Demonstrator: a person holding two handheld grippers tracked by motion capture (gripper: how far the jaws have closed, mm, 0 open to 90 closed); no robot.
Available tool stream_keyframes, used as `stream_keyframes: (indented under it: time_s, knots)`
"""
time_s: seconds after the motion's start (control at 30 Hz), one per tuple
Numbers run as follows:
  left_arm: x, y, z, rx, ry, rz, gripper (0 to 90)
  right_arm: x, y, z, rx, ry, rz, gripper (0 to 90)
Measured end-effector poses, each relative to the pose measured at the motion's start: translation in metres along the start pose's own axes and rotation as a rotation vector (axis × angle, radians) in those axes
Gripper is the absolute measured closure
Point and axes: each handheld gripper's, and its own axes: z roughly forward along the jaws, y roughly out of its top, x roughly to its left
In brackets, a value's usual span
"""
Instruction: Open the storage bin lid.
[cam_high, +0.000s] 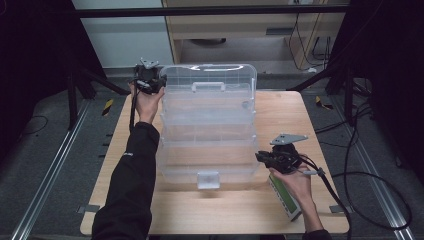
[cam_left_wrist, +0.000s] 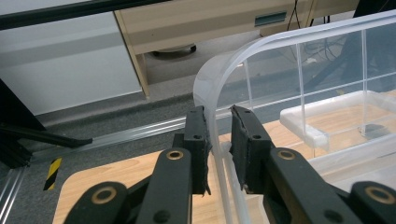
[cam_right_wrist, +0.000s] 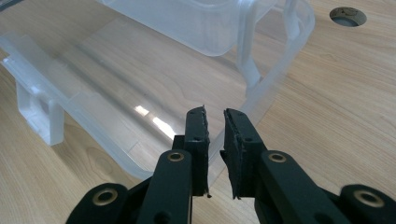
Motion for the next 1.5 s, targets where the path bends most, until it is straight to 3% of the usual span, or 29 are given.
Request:
stream_keyframes:
  time_s: [0.37, 0.47, 0.53, 0.63, 0.7, 0.73, 0.77, 0.8, 0.83, 1.0, 1.23, 1.4, 1.5]
  knots:
    - [0.000, -0.003, 0.009, -0.003, -0.006, 0.063, 68.8, 0.001, 0.001, 0.000, 0.010, -0.004, -0.004, 80.2]
    - [0.003, -0.005, 0.011, 0.002, -0.033, 0.046, 65.8, 0.000, 0.001, 0.000, 0.011, -0.003, -0.005, 80.2]
    - [0.002, -0.006, 0.011, -0.007, -0.017, 0.046, 63.1, 0.000, 0.001, 0.000, 0.011, -0.003, -0.004, 80.2]
    - [0.004, -0.004, 0.005, -0.026, -0.020, 0.009, 61.5, 0.000, 0.001, 0.000, 0.012, -0.002, -0.004, 80.2]
    - [0.006, -0.005, -0.001, -0.004, -0.014, 0.009, 58.2, 0.001, 0.001, 0.000, 0.012, -0.005, -0.005, 80.3]
    - [0.008, -0.006, -0.002, -0.024, -0.041, 0.017, 57.2, 0.001, 0.001, 0.000, 0.011, -0.005, -0.007, 80.3]
    - [0.009, -0.008, -0.008, -0.009, -0.014, -0.005, 56.9, 0.000, 0.001, 0.000, 0.013, -0.004, -0.004, 80.8]
    - [0.011, -0.009, -0.013, -0.004, -0.013, -0.014, 56.7, 0.000, 0.001, -0.001, -0.002, 0.001, -0.008, 85.0]
    - [0.013, -0.010, -0.018, -0.015, -0.025, -0.023, 56.4, -0.001, 0.001, -0.002, -0.001, 0.027, 0.013, 85.0]
    - [0.022, -0.019, -0.054, -0.045, -0.048, -0.044, 54.9, -0.002, 0.001, -0.002, 0.002, 0.043, 0.026, 85.0]
    - [0.025, -0.045, -0.107, -0.065, -0.061, -0.006, 52.8, -0.001, 0.002, -0.002, 0.008, 0.039, 0.014, 84.8]
    - [0.021, -0.068, -0.135, -0.075, -0.101, -0.018, 52.6, -0.001, 0.002, -0.002, 0.010, 0.034, 0.013, 84.8]
    - [0.014, -0.083, -0.147, -0.054, -0.114, 0.003, 52.4, -0.001, 0.002, -0.002, 0.011, 0.031, 0.015, 84.7]
